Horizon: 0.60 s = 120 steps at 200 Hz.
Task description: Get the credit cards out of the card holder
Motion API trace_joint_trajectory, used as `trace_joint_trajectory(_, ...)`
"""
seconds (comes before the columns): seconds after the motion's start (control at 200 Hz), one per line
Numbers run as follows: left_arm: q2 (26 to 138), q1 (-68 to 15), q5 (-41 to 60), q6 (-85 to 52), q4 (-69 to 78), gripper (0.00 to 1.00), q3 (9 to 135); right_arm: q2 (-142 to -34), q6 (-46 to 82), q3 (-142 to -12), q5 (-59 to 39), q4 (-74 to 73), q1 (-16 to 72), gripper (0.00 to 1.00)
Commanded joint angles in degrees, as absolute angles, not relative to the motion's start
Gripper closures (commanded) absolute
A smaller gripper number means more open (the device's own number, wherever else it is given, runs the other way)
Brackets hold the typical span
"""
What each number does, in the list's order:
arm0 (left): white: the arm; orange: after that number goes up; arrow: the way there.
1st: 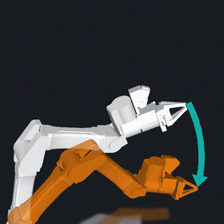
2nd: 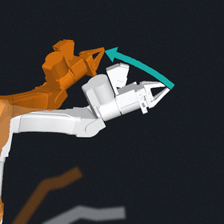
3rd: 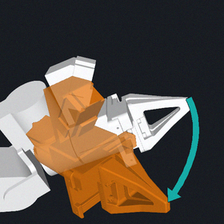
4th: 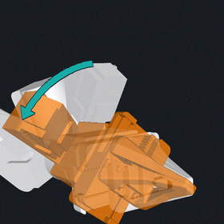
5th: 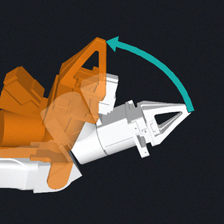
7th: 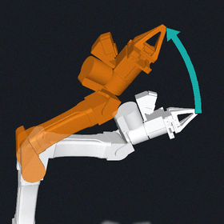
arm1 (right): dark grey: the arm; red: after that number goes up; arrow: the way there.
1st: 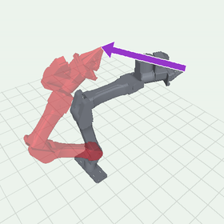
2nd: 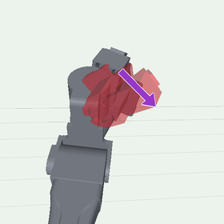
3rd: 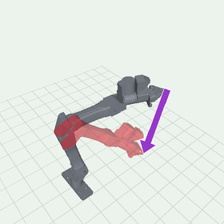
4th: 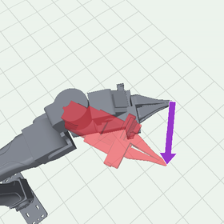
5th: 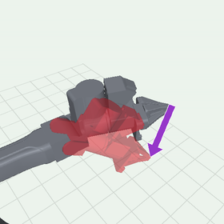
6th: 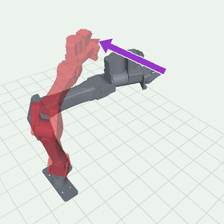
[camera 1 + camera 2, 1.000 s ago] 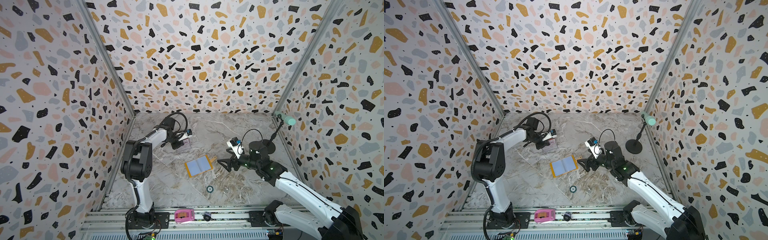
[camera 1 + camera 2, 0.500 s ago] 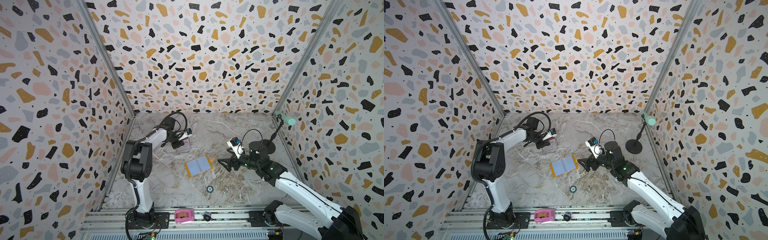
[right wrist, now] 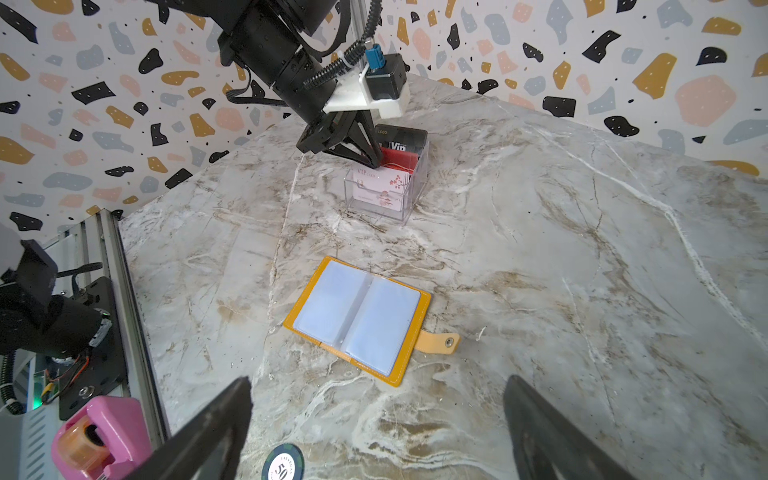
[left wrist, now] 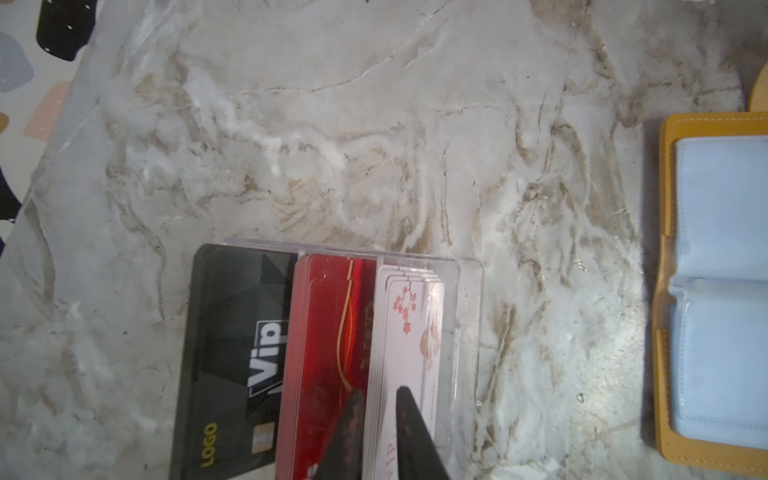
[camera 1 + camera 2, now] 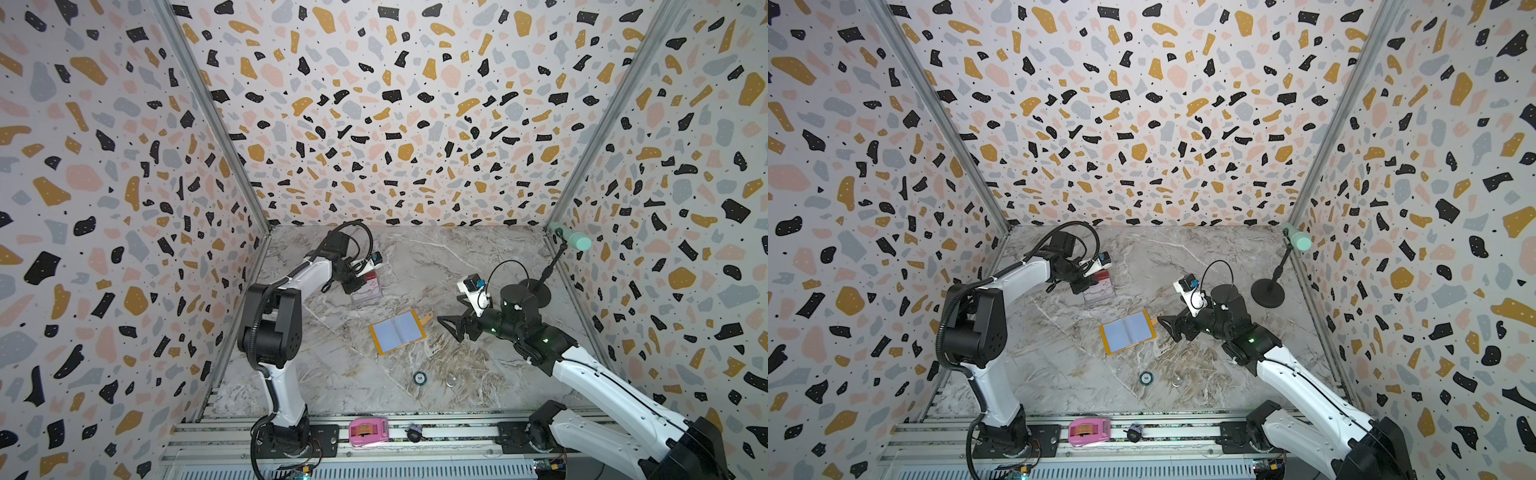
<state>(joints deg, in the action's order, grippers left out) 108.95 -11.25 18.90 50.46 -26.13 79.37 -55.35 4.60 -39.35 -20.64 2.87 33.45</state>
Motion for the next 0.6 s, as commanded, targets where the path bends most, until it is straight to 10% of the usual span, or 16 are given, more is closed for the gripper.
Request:
trace_joint_trajectory(0.0,106.6,-10.9,18.1,49.5,-24.2,0.82,78.4,-53.9,5.1,-39.1,-19.5,1.4,33.6,0.05)
trace_joint_trajectory(0.596,90.1,-9.5,11.8,30.4,-6.3,0.77,67.0,-50.8,5.7,-37.7,-10.2,-0.5,33.1,0.02)
